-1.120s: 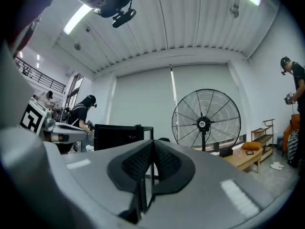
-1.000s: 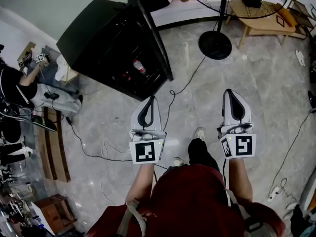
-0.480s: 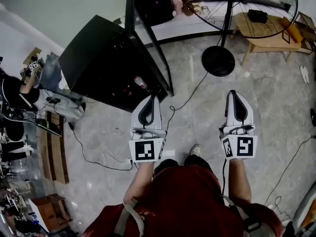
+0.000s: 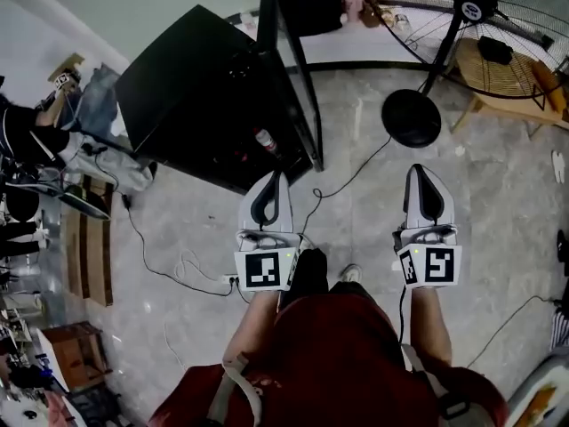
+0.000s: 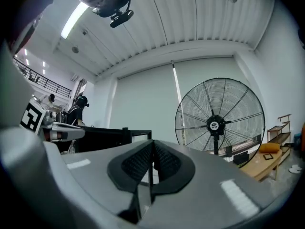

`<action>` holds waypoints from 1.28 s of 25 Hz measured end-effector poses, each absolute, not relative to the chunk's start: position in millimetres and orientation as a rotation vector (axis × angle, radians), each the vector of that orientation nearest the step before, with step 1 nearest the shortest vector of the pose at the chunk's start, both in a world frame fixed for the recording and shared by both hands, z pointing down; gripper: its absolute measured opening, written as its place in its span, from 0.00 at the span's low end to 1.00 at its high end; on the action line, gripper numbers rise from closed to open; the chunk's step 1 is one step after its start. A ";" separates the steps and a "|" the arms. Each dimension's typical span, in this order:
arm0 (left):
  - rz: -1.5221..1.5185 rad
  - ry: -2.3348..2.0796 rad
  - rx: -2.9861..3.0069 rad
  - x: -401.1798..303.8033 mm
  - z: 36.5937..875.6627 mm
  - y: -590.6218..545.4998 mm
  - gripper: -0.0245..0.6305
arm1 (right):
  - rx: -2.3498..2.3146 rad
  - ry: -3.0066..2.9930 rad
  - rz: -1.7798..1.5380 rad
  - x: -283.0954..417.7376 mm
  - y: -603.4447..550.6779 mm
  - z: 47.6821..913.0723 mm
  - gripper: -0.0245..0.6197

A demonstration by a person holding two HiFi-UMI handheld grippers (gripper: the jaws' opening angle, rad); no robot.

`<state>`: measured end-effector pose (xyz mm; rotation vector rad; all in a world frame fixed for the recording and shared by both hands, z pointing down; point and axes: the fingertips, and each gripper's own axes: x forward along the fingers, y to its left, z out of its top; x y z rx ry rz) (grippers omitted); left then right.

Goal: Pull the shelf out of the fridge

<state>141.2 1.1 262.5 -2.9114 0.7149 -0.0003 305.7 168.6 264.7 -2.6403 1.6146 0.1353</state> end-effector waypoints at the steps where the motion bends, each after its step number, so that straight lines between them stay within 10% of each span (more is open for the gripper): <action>1: 0.003 0.735 -2.911 137.5 264.6 -7.4 0.04 | -2.629 1.635 0.134 302.2 157.7 265.3 0.04; 32: -0.168 1.203 -2.857 -19.5 368.3 -251.9 0.04 | -2.255 2.388 -0.075 106.6 -215.2 373.8 0.04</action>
